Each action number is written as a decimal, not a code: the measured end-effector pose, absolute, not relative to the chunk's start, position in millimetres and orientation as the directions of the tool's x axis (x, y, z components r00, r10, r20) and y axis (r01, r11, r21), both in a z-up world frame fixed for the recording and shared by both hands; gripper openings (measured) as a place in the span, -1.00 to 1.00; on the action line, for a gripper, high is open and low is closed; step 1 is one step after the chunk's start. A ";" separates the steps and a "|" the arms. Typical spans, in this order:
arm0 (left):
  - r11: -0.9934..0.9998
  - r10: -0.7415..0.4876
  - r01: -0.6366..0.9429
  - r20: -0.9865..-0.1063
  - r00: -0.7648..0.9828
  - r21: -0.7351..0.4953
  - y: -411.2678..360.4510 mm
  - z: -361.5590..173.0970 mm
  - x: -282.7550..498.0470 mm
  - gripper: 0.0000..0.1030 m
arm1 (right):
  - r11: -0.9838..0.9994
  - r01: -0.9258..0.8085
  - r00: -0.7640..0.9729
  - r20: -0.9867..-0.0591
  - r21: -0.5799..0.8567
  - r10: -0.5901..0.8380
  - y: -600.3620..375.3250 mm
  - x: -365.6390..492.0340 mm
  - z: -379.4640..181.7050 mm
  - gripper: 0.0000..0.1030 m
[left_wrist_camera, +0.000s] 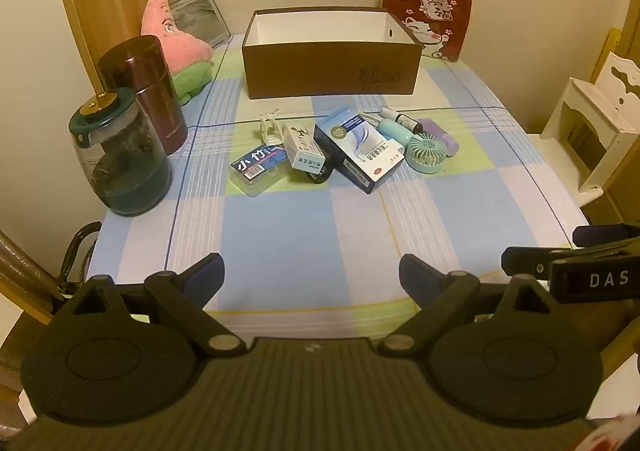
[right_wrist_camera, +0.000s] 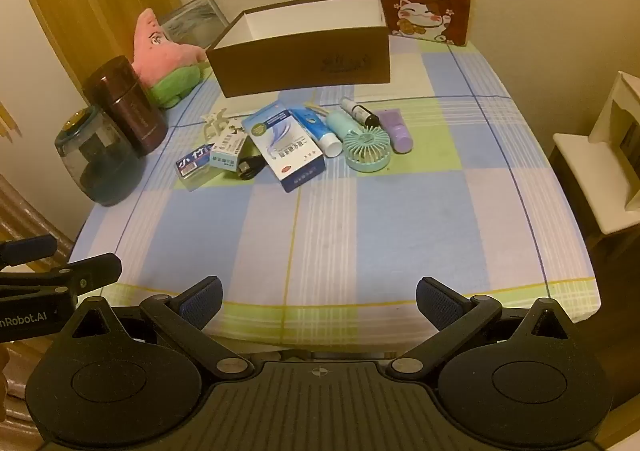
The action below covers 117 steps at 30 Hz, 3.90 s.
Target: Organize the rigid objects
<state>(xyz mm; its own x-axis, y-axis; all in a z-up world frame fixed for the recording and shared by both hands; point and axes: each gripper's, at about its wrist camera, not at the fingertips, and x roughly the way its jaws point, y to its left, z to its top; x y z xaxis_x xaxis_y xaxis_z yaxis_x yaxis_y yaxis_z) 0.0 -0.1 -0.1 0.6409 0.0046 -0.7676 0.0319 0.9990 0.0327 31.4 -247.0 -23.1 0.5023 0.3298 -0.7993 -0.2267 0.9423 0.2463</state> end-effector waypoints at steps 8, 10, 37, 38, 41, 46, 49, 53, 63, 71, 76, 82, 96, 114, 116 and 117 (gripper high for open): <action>0.999 0.003 0.035 -0.766 0.643 0.033 -2.0 0.0 -0.3 0.81 | 0.943 -0.225 0.503 -0.800 0.246 0.328 -247.0 31.5 -23.2 1.00; 0.999 -0.002 0.035 -0.768 0.641 0.026 -0.6 -0.4 0.1 0.81 | 0.943 -0.225 0.503 -0.799 0.246 0.329 -247.0 31.3 -23.5 1.00; 0.999 -0.007 0.036 -0.769 0.639 0.021 -3.6 -5.3 5.2 0.81 | 0.943 -0.227 0.499 -0.802 0.244 0.328 -244.7 38.5 -24.1 1.00; 0.999 -0.007 0.036 -0.770 0.638 0.021 -3.7 -4.5 6.2 0.81 | 0.943 -0.227 0.499 -0.802 0.244 0.328 -245.1 38.9 -24.3 1.00; 0.999 -0.008 0.037 -0.770 0.638 0.020 -3.5 -4.4 6.2 0.81 | 0.943 -0.226 0.500 -0.802 0.243 0.327 -244.3 38.7 -24.2 0.99; 0.999 -0.008 0.038 -0.770 0.638 0.020 -3.9 -5.7 8.7 0.81 | 0.943 -0.229 0.499 -0.802 0.242 0.327 -245.0 40.7 -25.6 1.00; 0.999 -0.008 0.037 -0.770 0.638 0.020 -3.4 -4.9 7.8 0.81 | 0.943 -0.225 0.498 -0.804 0.243 0.326 -244.8 40.0 -25.1 0.99; 0.999 -0.008 0.037 -0.770 0.638 0.020 -3.7 -5.1 8.3 0.81 | 0.944 -0.225 0.497 -0.805 0.242 0.324 -244.3 43.3 -28.2 1.00; 0.999 -0.008 0.037 -0.770 0.638 0.019 -3.5 -5.0 8.6 0.81 | 0.944 -0.225 0.496 -0.805 0.242 0.325 -244.9 40.8 -25.6 1.00; 0.999 -0.010 0.037 -0.770 0.638 0.018 -3.5 -5.2 9.0 0.81 | 0.944 -0.225 0.496 -0.805 0.242 0.325 -245.2 42.1 -26.9 0.99; 0.999 -0.008 0.036 -0.770 0.638 0.020 -2.7 -3.6 10.9 0.81 | 0.944 -0.225 0.496 -0.805 0.243 0.325 -245.1 44.1 -28.2 0.99; 0.999 -0.008 0.037 -0.770 0.638 0.019 -2.9 -3.9 11.8 0.81 | 0.944 -0.224 0.494 -0.806 0.243 0.325 -245.3 45.2 -28.9 1.00; 0.999 -0.009 0.037 -0.771 0.637 0.019 -2.8 -4.2 12.1 0.81 | 0.944 -0.223 0.494 -0.807 0.243 0.325 -244.7 44.8 -28.9 0.99; 0.999 -0.027 0.049 -0.788 0.615 0.004 -6.2 -21.1 34.1 0.81 | 0.922 -0.241 0.510 -0.769 0.301 0.385 -251.3 57.3 -48.8 0.99; 0.999 -0.027 0.050 -0.792 0.610 0.004 -5.2 -24.1 40.3 0.81 | 0.920 -0.249 0.511 -0.766 0.302 0.390 -251.0 66.1 -49.2 0.99; 0.999 -0.028 0.051 -0.792 0.609 0.005 -4.6 -25.4 44.3 0.81 | 0.918 -0.253 0.513 -0.762 0.306 0.395 -250.6 68.2 -50.7 0.99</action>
